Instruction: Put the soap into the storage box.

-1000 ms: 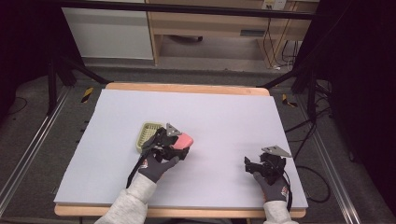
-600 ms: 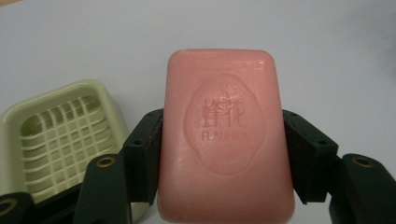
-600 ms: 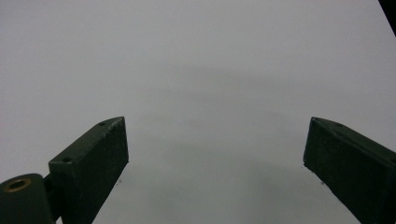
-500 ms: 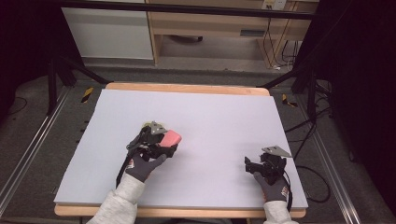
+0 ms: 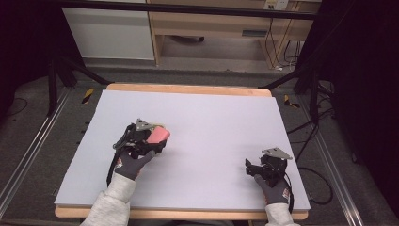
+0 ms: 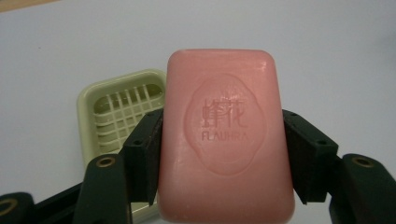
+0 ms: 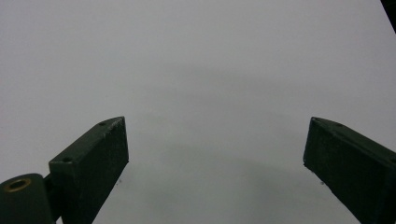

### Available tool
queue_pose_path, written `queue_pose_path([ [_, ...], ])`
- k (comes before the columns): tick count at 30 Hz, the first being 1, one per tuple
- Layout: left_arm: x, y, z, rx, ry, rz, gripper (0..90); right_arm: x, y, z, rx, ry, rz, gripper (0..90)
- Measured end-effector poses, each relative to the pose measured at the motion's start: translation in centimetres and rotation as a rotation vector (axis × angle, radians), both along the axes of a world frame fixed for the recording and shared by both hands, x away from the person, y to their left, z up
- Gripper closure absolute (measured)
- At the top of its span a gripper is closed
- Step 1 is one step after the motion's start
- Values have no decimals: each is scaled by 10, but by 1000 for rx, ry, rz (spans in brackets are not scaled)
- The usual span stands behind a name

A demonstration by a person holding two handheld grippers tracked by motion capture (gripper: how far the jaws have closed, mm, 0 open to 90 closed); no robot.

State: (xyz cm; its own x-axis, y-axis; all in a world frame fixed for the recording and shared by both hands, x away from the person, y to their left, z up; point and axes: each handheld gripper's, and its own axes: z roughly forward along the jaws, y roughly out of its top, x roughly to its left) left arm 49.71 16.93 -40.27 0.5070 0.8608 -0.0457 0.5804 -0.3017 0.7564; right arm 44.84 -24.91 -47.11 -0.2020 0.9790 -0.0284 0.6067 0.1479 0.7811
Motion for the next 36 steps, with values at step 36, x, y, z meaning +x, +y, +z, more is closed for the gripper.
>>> queue_pose_path([
  [36,37,16,-22,16,38,95,371,2,1,-1,-5,-2,2,69],
])
